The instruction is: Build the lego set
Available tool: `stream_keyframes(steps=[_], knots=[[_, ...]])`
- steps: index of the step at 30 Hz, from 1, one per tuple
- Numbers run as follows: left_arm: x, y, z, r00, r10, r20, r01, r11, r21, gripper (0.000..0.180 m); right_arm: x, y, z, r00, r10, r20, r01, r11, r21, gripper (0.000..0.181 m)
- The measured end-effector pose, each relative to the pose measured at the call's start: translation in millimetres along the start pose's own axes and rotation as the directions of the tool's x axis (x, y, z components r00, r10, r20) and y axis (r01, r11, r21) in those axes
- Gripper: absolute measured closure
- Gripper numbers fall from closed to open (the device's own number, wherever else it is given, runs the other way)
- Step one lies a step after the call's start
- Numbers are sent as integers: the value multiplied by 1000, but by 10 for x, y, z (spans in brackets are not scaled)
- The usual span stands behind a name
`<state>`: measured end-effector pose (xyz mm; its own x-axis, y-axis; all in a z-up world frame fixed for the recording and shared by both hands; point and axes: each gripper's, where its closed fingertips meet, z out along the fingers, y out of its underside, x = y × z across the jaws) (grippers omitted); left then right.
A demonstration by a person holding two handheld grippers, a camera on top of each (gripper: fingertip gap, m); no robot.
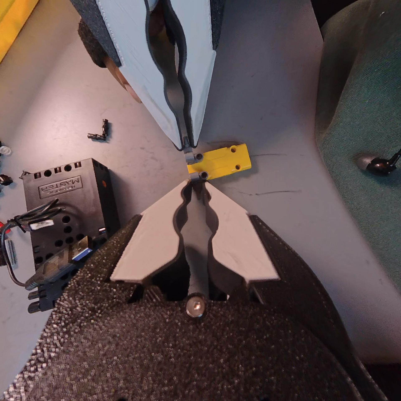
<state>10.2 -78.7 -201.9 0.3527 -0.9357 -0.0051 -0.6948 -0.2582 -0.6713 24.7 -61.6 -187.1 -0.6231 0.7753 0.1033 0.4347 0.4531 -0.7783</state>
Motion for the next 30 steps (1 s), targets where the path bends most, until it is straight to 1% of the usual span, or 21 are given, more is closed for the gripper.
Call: stream_keyframes(steps=[5,11,18,20,23,25,28,30], knots=[[12,3,-2,1000,-7,-7,7,1000,-6,171,-2,13,12,1000,-5,-6,5,1000,-11,177],[-2,12,-18,999,-37,-10,38,999,21,171,17,45,30,1000,-9,-25,8,999,-35,177],[-70,29,-55,998,-50,29,49,998,40,171,50,38,20,999,0,-47,-1,1000,-27,176],[-125,48,-84,997,-57,58,54,997,47,168,41,37,13,999,9,-40,-10,1000,-24,172],[-249,76,-153,988,-91,123,83,994,68,166,-30,47,8,1000,15,-3,-15,999,-31,165],[-330,81,-215,978,-108,177,94,992,83,167,-157,29,-2,998,1,62,0,1000,-23,165],[-369,36,-333,968,-118,220,92,988,125,166,-356,-120,-85,984,4,179,-17,997,69,166],[-327,-7,-407,970,-124,208,92,983,156,164,-326,-203,-140,981,41,188,-65,990,126,167]])
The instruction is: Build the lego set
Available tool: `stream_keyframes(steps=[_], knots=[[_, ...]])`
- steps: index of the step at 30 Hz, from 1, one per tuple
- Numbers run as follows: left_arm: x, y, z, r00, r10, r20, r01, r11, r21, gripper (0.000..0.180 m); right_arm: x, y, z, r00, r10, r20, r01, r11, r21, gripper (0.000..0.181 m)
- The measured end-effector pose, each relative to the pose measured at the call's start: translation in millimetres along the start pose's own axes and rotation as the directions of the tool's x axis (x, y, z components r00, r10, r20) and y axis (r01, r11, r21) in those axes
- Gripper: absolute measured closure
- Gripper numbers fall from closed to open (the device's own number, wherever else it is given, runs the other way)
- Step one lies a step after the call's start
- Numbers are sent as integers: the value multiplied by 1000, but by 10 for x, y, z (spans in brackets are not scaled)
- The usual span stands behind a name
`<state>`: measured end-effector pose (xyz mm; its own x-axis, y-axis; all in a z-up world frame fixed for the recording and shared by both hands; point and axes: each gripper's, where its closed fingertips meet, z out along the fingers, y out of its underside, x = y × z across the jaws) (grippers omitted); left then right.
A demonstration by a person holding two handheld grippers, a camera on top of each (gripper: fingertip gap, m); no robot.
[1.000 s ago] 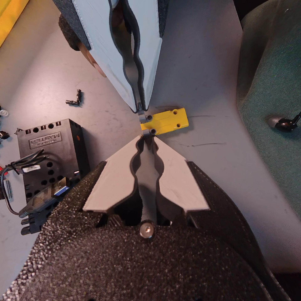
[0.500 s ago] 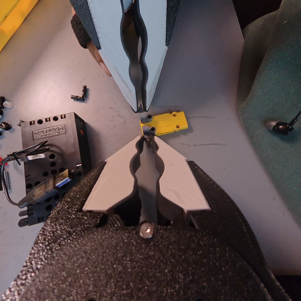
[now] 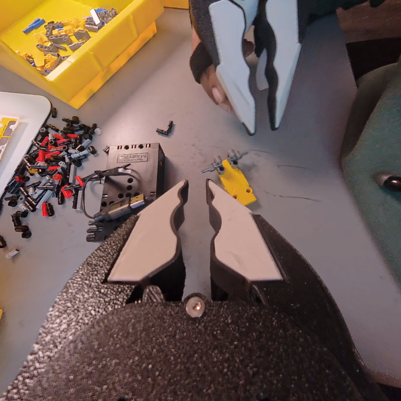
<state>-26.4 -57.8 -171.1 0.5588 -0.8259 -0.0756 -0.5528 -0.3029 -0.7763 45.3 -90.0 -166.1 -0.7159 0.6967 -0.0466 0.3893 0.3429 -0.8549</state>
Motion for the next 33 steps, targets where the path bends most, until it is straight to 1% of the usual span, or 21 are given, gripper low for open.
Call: stream_keyframes(steps=[1,3,5,7,8,12,15,18,20,22,24,26,29,33], knots=[[52,-17,-31,1000,-10,-26,11,1000,10,164,69,2,-19,999,9,-34,-8,1000,5,167],[234,-15,-46,991,-51,-120,51,999,-5,157,226,82,-46,993,1,-115,-5,999,-38,165],[428,16,18,976,-93,-198,85,995,-49,144,299,149,-52,989,1,-147,-12,997,-73,162],[529,85,136,971,-109,-213,87,990,-111,134,330,183,-54,987,1,-159,-16,996,-93,162],[533,142,196,975,-103,-199,73,986,-149,133,351,199,-63,985,-5,-171,-14,994,-105,161],[384,218,224,991,-30,-131,3,979,-203,152,477,230,-164,969,-16,-247,-18,991,-135,161],[253,300,139,992,41,-117,-66,974,-216,148,552,235,-270,956,-8,-293,-33,991,-133,161],[-12,374,51,999,48,0,-47,972,-229,149,612,283,-342,945,4,-326,-53,988,-143,162],[-137,357,15,996,41,74,-25,978,-206,154,644,335,-366,940,4,-342,-64,984,-164,162],[-187,315,-1,993,41,112,-20,983,-181,156,668,383,-373,935,9,-354,-79,980,-184,162],[-130,244,7,995,39,88,-26,989,-144,157,716,429,-394,924,6,-382,-91,975,-204,162],[9,182,48,999,32,15,-30,994,-105,155,797,472,-438,905,26,-426,-127,969,-211,162],[94,237,155,997,74,-21,-76,987,-142,153,892,507,-500,879,72,-471,-184,963,-196,163],[157,168,240,989,123,-85,-132,985,-108,162,962,592,-518,864,118,-489,-246,947,-206,164]])
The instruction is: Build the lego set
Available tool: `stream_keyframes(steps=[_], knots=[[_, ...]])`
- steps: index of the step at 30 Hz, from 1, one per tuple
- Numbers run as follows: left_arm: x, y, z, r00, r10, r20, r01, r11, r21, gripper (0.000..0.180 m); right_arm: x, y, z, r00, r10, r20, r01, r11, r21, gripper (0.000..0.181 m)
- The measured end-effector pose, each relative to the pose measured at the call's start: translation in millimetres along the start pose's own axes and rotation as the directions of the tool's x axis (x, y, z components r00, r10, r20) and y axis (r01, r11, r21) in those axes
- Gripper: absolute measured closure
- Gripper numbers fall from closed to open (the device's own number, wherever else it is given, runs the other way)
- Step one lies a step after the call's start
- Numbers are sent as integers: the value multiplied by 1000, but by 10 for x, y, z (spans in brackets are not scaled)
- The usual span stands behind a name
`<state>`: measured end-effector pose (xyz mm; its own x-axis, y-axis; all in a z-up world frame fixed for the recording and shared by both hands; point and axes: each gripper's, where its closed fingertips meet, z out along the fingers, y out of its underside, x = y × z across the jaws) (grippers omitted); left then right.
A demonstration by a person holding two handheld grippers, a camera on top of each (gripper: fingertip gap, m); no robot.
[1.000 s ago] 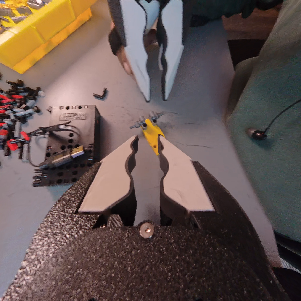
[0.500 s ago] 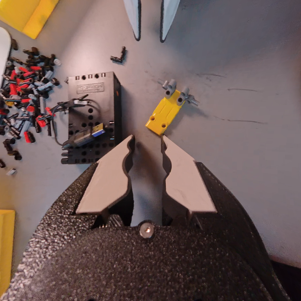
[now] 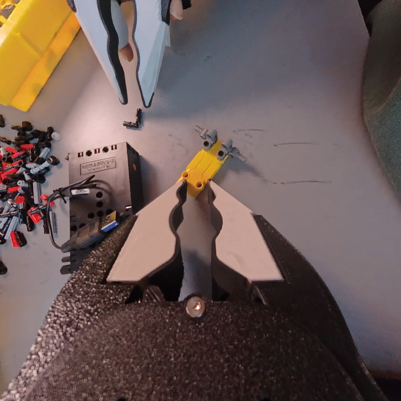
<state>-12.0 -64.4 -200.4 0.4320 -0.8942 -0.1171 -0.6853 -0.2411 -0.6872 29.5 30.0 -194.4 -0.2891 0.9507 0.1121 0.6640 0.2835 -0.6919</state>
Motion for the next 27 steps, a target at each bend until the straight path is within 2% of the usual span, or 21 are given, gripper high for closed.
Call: stream_keyframes(steps=[9,11,13,16,19,22,27], knots=[[-60,-13,-15,999,39,-13,-39,999,31,165,-32,20,113,1000,-5,31,6,999,-52,179],[-64,-90,-91,1000,20,-1,-20,996,84,164,-70,6,109,999,-26,41,28,999,-43,179],[-75,-189,-170,1000,-13,7,12,988,153,164,-156,-87,85,997,-29,74,28,1000,14,179],[-110,-345,-231,997,-74,27,65,966,249,164,-389,-354,-25,983,-115,144,90,982,168,179],[-76,-494,-217,997,-77,25,66,953,296,164,-566,-585,-99,973,-150,174,98,956,275,179],[-44,-558,-174,998,-63,26,53,956,289,167,-658,-667,-129,968,-167,187,101,943,318,179],[11,-609,-165,999,-52,5,48,952,302,175,-714,-656,-120,965,-172,199,103,943,315,179]])
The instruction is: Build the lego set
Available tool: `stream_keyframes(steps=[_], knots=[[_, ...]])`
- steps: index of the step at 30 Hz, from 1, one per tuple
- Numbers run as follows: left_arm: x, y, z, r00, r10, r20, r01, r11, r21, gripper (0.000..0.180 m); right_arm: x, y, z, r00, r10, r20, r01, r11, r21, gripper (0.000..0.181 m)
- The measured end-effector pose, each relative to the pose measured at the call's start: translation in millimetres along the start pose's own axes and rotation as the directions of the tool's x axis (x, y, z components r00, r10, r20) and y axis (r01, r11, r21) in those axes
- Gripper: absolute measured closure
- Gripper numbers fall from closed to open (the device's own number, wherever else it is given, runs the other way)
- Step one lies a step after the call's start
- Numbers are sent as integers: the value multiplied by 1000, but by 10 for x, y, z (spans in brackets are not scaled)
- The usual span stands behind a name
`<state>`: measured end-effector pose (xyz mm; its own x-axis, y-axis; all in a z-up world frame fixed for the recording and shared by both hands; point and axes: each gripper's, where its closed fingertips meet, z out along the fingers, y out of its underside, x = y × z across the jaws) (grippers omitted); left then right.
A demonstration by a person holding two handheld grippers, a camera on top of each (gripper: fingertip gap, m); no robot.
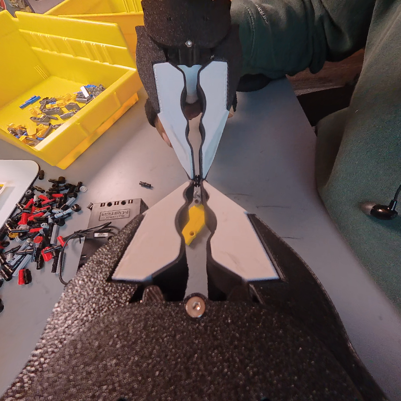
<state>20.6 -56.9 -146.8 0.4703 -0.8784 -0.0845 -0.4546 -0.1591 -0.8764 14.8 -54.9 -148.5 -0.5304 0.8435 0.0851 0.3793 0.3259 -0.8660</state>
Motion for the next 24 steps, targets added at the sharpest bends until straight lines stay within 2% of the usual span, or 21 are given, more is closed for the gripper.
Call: stream_keyframes(steps=[6,8,11,14,24], knots=[[-6,2,-3,999,-35,-8,35,999,4,175,-2,-46,-20,1000,17,3,-17,999,34,179],[-38,-107,-61,993,-116,-32,118,989,91,176,37,-154,-79,1000,23,-13,-22,994,105,179],[-53,-334,-199,958,-245,-146,276,927,253,176,64,-400,-204,999,6,-45,5,968,252,179],[-42,-431,-265,928,-294,-229,355,882,311,176,54,-505,-254,993,-65,-102,93,950,299,174],[21,-433,-246,917,-296,-268,371,880,297,176,4,-458,-218,986,-121,-115,148,953,264,177]])
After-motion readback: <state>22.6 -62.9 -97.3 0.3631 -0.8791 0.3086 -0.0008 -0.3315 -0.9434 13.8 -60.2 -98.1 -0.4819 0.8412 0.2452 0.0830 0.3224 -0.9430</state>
